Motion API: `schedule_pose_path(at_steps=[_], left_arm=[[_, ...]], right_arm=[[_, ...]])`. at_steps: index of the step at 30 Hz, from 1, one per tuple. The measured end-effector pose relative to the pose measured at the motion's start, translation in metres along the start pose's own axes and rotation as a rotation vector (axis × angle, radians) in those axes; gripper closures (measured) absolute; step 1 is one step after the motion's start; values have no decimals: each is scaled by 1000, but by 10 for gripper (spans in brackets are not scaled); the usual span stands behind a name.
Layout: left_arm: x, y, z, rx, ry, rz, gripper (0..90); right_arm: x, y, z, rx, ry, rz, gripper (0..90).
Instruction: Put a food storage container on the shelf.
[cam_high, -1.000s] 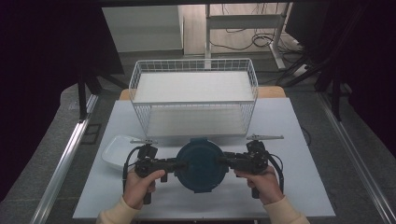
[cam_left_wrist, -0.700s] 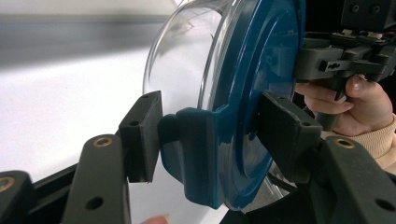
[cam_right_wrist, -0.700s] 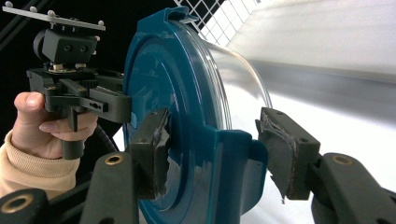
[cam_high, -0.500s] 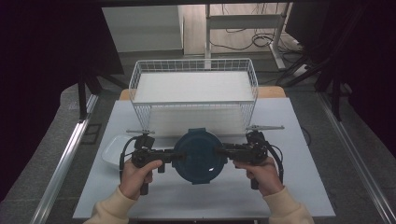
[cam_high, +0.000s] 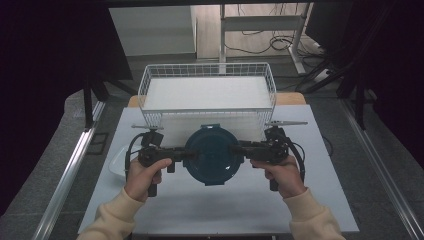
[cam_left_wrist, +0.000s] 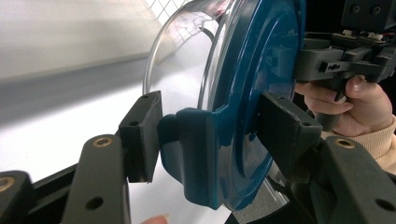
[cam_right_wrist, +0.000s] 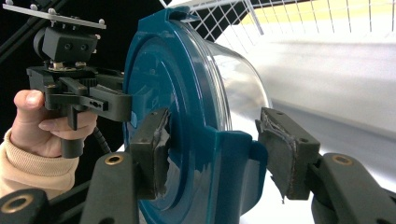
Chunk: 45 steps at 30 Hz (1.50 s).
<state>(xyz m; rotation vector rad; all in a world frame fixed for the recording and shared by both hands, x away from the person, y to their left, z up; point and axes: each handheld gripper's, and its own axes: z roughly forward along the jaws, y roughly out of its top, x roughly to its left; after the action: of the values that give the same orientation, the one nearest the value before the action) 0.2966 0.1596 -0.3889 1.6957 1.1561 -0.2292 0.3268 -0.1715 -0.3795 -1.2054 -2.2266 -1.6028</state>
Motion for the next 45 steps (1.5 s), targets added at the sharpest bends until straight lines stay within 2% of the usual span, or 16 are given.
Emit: schedule_pose_path(at_steps=[11,23,36,45], left_arm=[[-6,28,-10,-12,1,21,413],[-11,53,-22,-25,5,38,413],[-10,83,-31,-32,6,38,413],[-8,98,-35,-30,-1,33,413]], right_arm=[[6,28,-3,-23,-1,-27,445],[12,56,-3,-26,8,-42,449],[16,86,-1,-38,11,-49,451],[16,102,2,-39,15,-54,454]])
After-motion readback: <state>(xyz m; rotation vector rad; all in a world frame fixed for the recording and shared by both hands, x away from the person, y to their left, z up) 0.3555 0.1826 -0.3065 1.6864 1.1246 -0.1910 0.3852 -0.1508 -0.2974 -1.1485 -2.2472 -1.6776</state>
